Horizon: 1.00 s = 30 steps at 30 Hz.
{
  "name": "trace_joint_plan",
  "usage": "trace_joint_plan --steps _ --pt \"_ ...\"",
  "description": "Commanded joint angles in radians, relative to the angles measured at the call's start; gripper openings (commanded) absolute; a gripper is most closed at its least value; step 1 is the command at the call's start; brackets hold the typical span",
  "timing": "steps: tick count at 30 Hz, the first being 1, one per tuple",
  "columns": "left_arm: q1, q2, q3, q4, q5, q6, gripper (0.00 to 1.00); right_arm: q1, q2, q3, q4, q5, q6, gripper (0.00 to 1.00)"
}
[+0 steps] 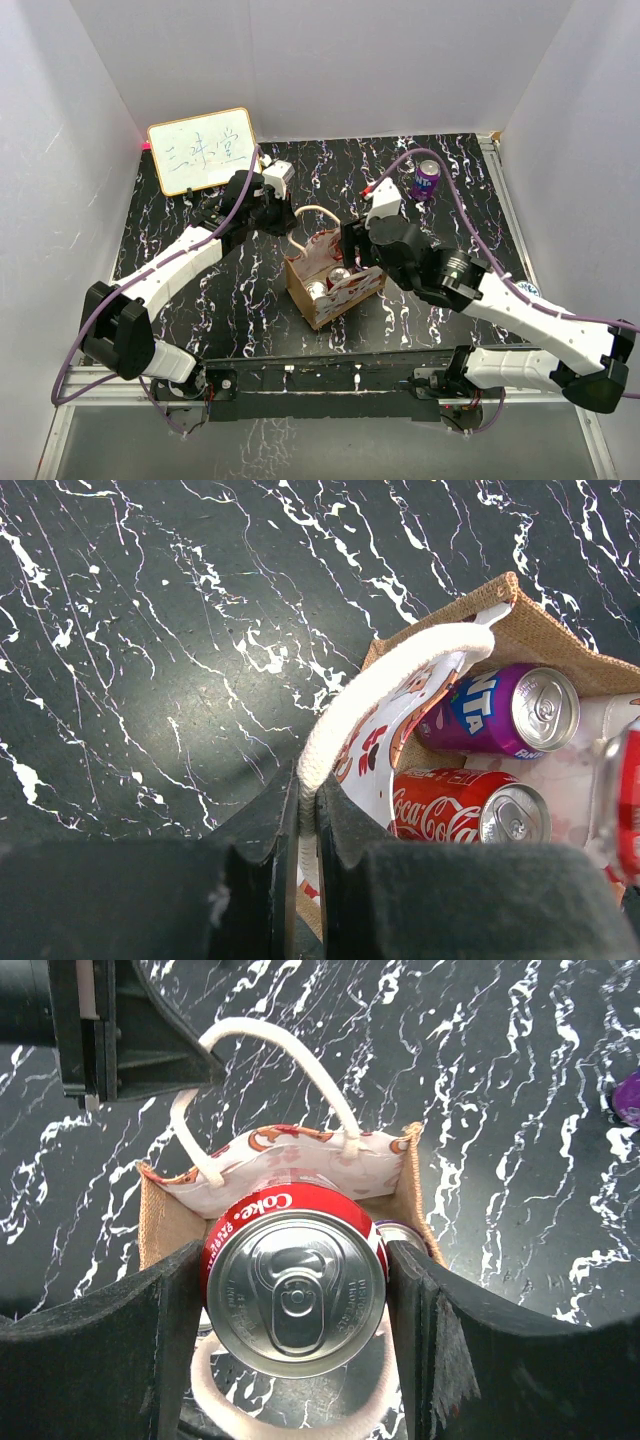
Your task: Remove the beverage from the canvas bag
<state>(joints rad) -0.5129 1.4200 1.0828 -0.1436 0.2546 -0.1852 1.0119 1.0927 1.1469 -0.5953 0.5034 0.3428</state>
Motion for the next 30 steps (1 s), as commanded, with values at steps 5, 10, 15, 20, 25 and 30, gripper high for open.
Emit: trace_joint_plan --steps 5,10,15,20,25,30 --pt "-0.004 -0.004 0.032 -0.024 0.023 -0.004 0.0 0.002 -0.134 0.045 0.096 0.22 -0.065 0.26" --pt "-0.004 0.002 0.035 -0.024 0.033 -0.008 0.0 0.002 -0.212 0.046 0.098 0.327 -0.129 0.26" --pt "-0.005 0.009 0.035 -0.024 0.034 -0.008 0.0 0.001 -0.285 -0.026 0.123 0.465 -0.113 0.2" --pt "-0.005 0.017 0.035 -0.023 0.034 -0.008 0.0 0.002 -0.316 -0.125 0.175 0.606 -0.069 0.15" --pt "-0.005 0.027 0.036 -0.022 0.035 -0.01 0.0 -0.001 -0.264 -0.183 0.175 0.818 -0.034 0.13" --pt "-0.004 0.026 0.034 -0.027 0.015 -0.004 0.0 -0.096 -0.201 -0.202 0.174 0.823 0.024 0.12"
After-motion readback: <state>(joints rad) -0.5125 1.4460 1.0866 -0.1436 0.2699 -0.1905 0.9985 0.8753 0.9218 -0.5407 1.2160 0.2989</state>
